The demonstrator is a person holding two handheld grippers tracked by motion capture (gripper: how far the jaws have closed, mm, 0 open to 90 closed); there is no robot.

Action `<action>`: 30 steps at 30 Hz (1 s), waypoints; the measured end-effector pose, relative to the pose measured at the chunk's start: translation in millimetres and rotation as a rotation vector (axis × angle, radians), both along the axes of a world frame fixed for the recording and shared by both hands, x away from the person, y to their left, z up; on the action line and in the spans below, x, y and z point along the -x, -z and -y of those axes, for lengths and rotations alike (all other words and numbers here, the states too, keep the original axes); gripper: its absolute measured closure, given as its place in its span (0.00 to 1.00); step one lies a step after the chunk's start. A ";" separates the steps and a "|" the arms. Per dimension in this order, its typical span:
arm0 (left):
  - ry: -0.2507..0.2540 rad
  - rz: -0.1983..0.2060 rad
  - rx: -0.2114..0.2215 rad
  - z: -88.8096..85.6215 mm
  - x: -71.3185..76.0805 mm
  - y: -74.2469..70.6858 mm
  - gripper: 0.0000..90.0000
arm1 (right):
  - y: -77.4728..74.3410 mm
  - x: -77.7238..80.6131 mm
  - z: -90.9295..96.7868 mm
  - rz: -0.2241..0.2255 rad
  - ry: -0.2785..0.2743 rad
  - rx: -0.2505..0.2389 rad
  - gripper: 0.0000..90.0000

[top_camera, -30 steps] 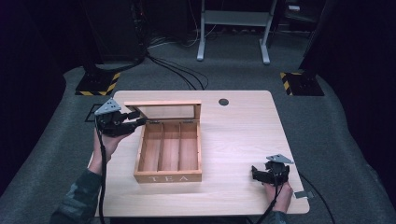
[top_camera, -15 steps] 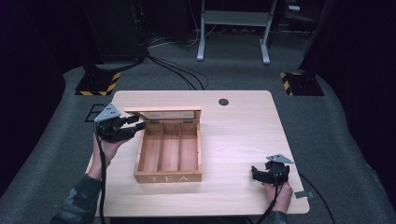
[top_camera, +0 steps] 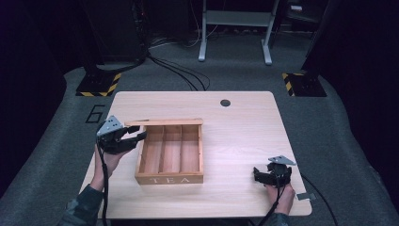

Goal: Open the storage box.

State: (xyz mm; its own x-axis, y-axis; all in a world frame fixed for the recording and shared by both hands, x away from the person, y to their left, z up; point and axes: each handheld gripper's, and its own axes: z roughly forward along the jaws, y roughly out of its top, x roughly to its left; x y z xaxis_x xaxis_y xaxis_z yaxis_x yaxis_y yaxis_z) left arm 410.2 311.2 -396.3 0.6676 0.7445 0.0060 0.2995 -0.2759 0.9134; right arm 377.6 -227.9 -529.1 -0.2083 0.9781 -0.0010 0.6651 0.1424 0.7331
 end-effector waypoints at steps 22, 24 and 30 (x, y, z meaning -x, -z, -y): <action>-0.033 -0.011 -0.032 -0.3 24.6 65.7 0.57 | 0.0 0.0 0.0 0.000 -0.001 0.000 0.09; -0.039 -0.002 -0.030 0.4 26.2 67.7 0.57 | 0.0 -0.3 -0.1 0.000 -0.003 0.000 0.09; -0.016 0.013 -0.018 -3.8 32.7 77.9 0.55 | 0.0 -0.2 0.0 0.000 -0.004 0.001 0.09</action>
